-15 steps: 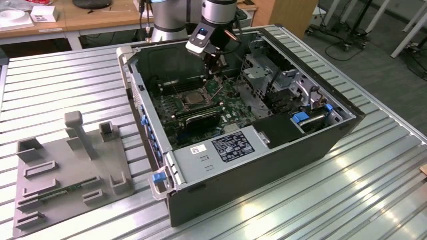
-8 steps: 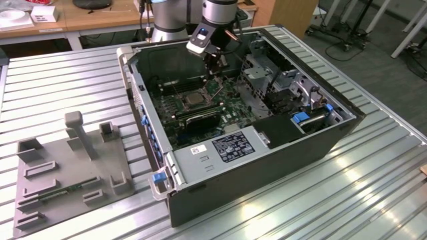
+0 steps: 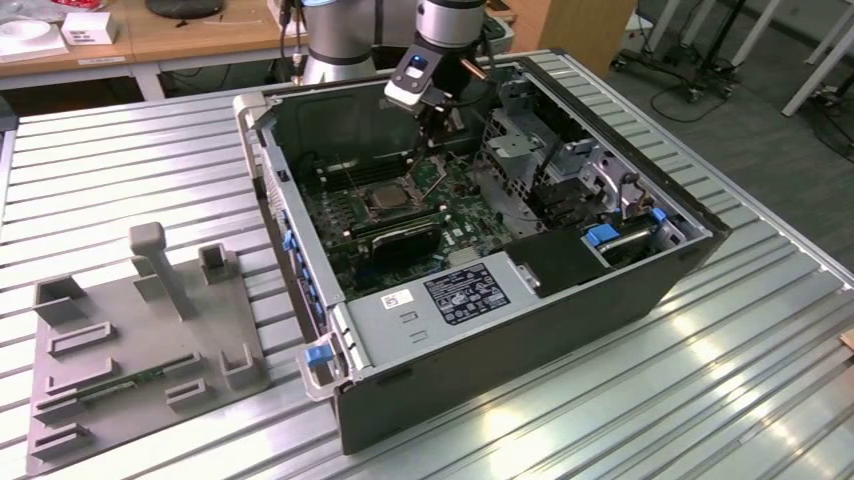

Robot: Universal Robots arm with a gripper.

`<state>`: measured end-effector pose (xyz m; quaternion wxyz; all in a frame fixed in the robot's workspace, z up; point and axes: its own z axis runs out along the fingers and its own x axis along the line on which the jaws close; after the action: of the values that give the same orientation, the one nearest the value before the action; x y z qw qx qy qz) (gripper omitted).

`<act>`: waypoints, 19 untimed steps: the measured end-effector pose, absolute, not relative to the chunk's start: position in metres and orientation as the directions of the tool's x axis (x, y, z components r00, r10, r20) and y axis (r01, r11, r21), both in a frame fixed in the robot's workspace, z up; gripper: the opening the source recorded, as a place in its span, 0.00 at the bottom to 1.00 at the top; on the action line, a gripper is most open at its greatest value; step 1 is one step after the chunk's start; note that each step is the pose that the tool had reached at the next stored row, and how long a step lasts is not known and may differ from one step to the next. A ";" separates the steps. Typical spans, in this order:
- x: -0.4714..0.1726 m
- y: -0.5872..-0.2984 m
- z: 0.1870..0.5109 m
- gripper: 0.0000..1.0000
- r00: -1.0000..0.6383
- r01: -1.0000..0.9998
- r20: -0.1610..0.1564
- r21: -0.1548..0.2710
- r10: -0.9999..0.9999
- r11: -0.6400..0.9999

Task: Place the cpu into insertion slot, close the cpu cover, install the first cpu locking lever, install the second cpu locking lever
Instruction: 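Close the cpu cover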

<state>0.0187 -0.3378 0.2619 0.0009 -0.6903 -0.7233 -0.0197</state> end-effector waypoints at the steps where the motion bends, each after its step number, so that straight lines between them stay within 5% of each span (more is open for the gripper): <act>1: 0.021 -0.338 0.262 0.11 -0.047 0.999 0.028 0.027 0.998 0.046; 19: 0.051 -0.338 0.262 0.11 -0.047 0.999 0.028 0.027 0.998 0.046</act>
<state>0.0512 -0.3378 0.2618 0.0009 -0.6903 -0.7233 -0.0196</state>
